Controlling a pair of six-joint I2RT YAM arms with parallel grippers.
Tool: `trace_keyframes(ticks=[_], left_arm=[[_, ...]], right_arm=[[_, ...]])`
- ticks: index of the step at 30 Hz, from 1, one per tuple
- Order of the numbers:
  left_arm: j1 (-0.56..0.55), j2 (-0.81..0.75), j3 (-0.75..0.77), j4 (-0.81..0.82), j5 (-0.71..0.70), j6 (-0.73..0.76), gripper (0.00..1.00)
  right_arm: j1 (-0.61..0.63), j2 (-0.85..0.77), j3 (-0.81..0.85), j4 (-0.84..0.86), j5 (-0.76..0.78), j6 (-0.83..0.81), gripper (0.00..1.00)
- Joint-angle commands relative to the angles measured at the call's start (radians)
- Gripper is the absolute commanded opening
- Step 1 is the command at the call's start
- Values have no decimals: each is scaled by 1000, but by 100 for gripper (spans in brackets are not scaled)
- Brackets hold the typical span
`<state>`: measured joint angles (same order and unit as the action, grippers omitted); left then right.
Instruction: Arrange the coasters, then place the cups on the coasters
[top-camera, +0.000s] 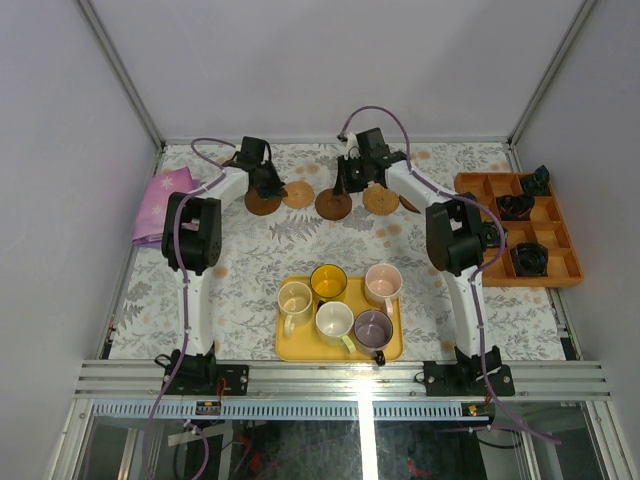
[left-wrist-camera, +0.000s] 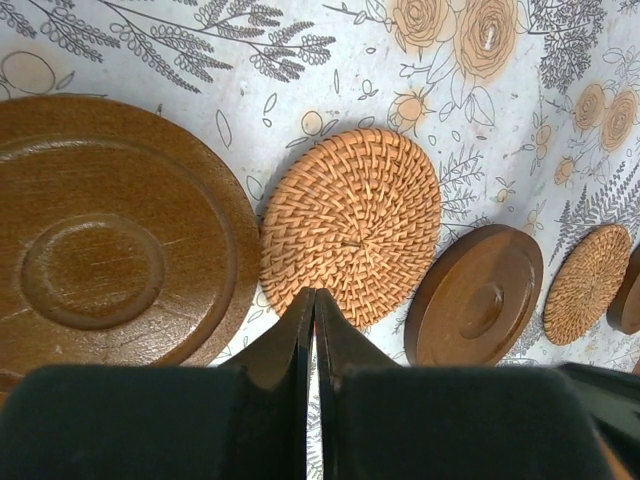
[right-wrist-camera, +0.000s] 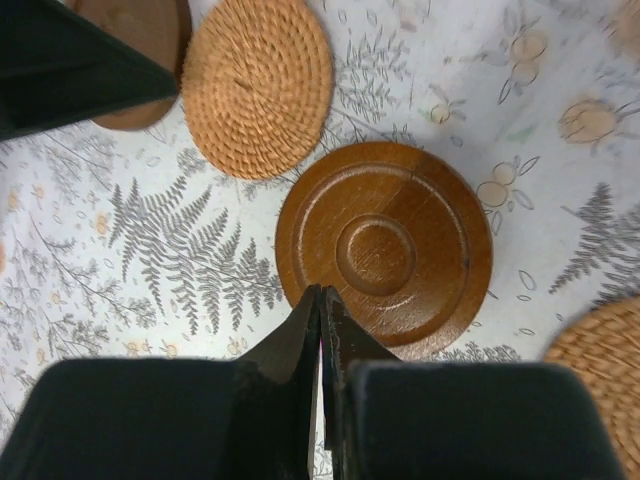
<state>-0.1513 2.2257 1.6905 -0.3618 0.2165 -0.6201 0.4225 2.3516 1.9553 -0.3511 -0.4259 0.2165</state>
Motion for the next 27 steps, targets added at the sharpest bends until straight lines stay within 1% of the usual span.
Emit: trace_keyframes(ticks=[1,5,9,13,18,23,27], left_arm=[[7,0,40,37,24,27,0],[5,33,78,90,75,14,1],[-2,95,156,92,124,16,2],[-10,157,229,46,135,21,2],[-13,196,262,-30,130,30,2],[-14,202,243,-131,119,36,3],[-13,156,144,-158,109,39,2]], right_arm=[[8,-162,-16,71,76,0,0],[8,-204,-35,70,146,2,0],[6,-227,-48,61,198,12,0],[4,-243,-64,58,227,24,0],[0,-247,-69,45,234,32,0],[-2,-251,-71,40,227,42,0],[-1,-254,-70,37,223,45,0]])
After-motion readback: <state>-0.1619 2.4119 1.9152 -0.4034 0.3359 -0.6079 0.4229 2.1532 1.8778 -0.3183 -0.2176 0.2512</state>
